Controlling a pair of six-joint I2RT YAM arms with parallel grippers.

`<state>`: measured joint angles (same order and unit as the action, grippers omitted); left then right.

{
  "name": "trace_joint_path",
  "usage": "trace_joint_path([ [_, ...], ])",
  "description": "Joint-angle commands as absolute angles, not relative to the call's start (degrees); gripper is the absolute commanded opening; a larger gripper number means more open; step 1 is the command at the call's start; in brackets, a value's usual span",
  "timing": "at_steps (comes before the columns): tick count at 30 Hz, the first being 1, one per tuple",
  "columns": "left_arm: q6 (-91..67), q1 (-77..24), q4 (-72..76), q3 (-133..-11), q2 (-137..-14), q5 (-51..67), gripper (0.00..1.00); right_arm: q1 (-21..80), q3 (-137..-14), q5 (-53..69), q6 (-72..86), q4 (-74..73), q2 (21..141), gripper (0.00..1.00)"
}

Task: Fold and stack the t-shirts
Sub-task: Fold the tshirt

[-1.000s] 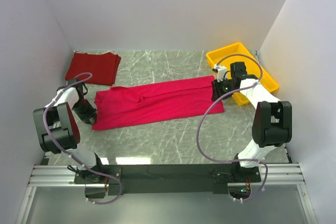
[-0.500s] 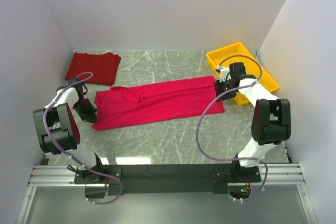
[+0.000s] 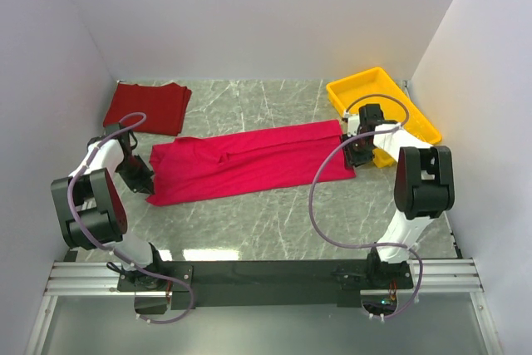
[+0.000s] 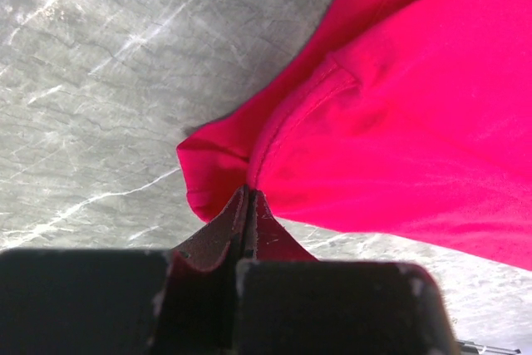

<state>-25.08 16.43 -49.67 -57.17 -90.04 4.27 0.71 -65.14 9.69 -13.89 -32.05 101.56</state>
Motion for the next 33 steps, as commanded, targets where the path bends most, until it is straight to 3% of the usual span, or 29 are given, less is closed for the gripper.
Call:
trace_joint_path([
  [1,-24.2,16.7,-50.4,-58.3,-87.8,5.7,0.01,0.4,-64.7,9.2,-12.9,-32.0,102.1,0.44],
  [6,-24.1,16.7,-50.4,-58.0,-87.7,6.1,0.01,0.4,-64.3,10.5,-12.7,-32.4,102.7,0.42],
  [16,-24.3,16.8,-50.6,-58.0,-86.7,6.5,0.01,0.4,-63.5,12.0,-11.8,-33.1,101.8,0.26],
  [22,-24.3,17.1,-50.8,-58.1,-85.6,7.2,0.01,0.3,-62.7,13.1,-11.1,-32.7,99.1,0.01],
  [33,-24.8,18.6,-51.2,-57.9,-82.6,6.8,0.01,-3.4,-60.4,13.6,-10.9,-30.1,89.8,0.00],
])
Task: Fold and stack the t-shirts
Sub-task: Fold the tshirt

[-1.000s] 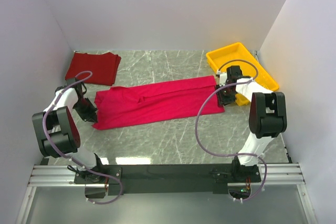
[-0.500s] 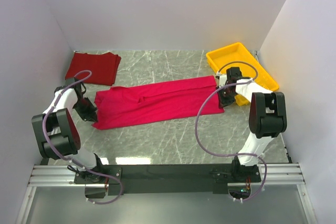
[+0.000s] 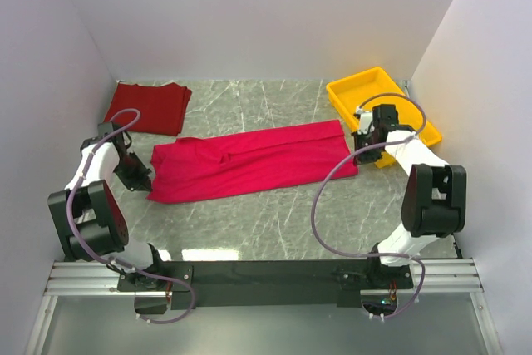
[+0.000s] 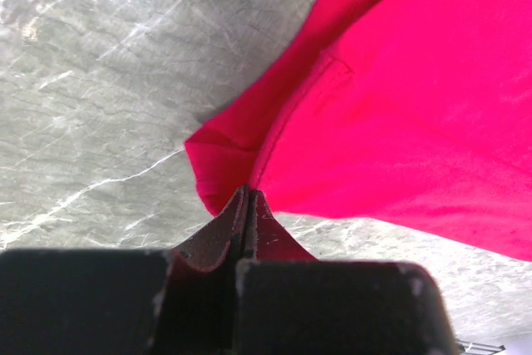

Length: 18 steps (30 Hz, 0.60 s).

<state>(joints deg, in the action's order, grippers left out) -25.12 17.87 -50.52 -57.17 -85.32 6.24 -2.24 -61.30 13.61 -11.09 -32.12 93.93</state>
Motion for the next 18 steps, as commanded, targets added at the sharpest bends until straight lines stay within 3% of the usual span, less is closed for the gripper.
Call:
trace_joint_path([
  [1,-24.9,18.8,-51.0,-57.7,-82.3,6.8,0.01,-3.8,-59.9,13.8,-11.2,-30.1,89.3,0.00],
  [18,-26.5,20.9,-55.2,-55.4,-76.9,9.1,0.01,-5.9,-52.7,18.3,-18.9,-30.6,84.1,0.00],
])
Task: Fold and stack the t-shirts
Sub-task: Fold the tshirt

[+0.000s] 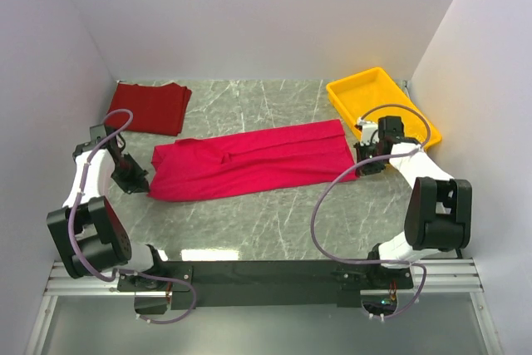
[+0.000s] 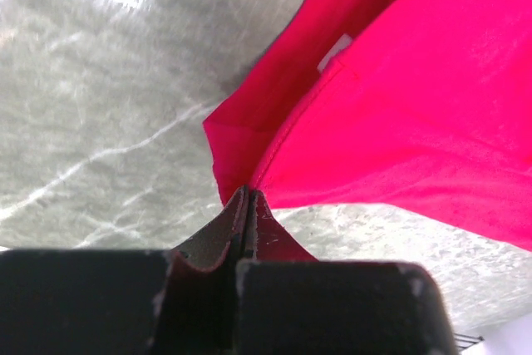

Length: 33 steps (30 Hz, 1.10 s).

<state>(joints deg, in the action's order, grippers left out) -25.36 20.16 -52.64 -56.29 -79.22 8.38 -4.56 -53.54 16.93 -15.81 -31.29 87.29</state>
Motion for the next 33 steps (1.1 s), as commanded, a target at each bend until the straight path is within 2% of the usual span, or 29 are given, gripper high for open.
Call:
trace_joint_path([
  [1,-27.1,20.9,-55.5,-55.1,-76.4,9.1,0.01,-6.8,-52.2,18.2,-19.0,-30.2,83.5,0.00],
  [10,-30.7,22.2,-56.7,-49.7,-72.5,9.4,0.01,-8.0,-50.1,14.2,-18.4,-26.1,85.8,0.00],
  [16,-35.9,23.7,-59.7,-51.8,-66.9,0.7,0.00,-8.9,-48.4,13.4,-18.5,-23.2,83.4,0.00],
  [21,-40.1,23.9,-56.7,-49.9,-62.6,0.2,0.01,-9.2,-47.5,14.2,-17.4,-19.6,80.6,0.00],
  [33,-38.6,24.0,-57.6,-45.4,-65.0,2.4,0.01,-9.8,-47.9,13.6,-21.1,-19.2,82.5,0.00],
])
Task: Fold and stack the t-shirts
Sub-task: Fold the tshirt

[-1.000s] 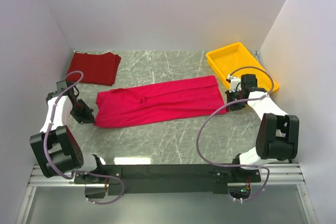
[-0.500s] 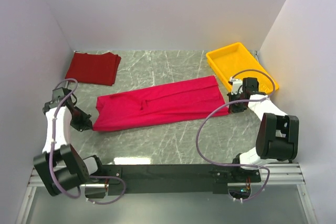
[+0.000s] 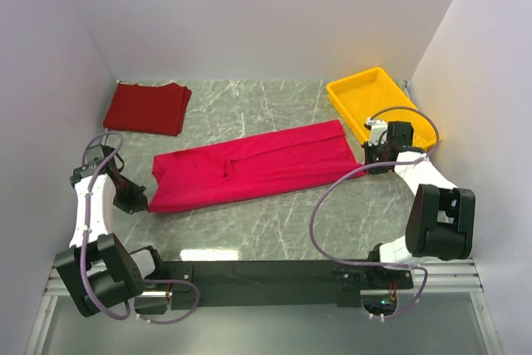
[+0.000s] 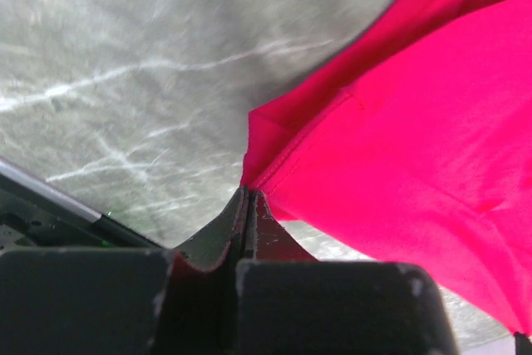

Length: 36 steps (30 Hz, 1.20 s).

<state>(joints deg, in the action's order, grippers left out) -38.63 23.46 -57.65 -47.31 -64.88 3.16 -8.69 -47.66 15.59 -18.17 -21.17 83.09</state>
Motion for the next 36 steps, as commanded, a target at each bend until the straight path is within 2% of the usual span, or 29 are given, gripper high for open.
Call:
trace_joint_path([
  [1,-38.8,23.9,-57.9,-45.4,-65.0,2.8,0.01,-9.8,-47.4,13.3,-21.6,-19.2,82.4,0.00],
  [12,-41.6,23.8,-61.5,-45.2,-61.6,-1.4,0.01,-10.5,-47.1,11.0,-23.4,-20.0,84.3,0.00],
  [24,-41.4,22.9,-61.1,-43.9,-62.2,-0.4,0.01,-10.2,-49.0,11.1,-22.7,-18.7,87.0,0.00],
  [25,-41.2,23.0,-61.0,-43.8,-62.4,-0.4,0.01,-10.1,-49.3,11.1,-22.8,-18.8,87.4,0.01],
  [27,-40.7,22.9,-61.0,-43.9,-62.5,0.4,0.01,-10.0,-50.4,11.1,-23.4,-19.4,88.1,0.17],
  [28,-40.3,22.9,-61.3,-44.4,-62.4,0.6,0.01,-10.0,-50.7,11.5,-23.6,-19.8,88.0,0.29],
  [31,-40.4,22.9,-62.7,-47.2,-60.9,0.2,0.25,-10.0,-50.3,13.2,-24.3,-19.9,84.9,0.38],
  [32,-41.0,22.9,-63.1,-48.2,-60.3,0.2,0.37,-10.0,-50.6,14.0,-24.4,-20.4,84.0,0.42],
  [34,-41.2,22.9,-63.8,-50.8,-59.0,0.2,0.46,-10.0,-51.4,16.8,-25.0,-22.1,82.2,0.47],
  [36,-41.3,22.9,-63.4,-52.1,-58.0,0.2,0.49,-9.8,-52.0,19.3,-26.4,-23.8,81.1,0.47],
])
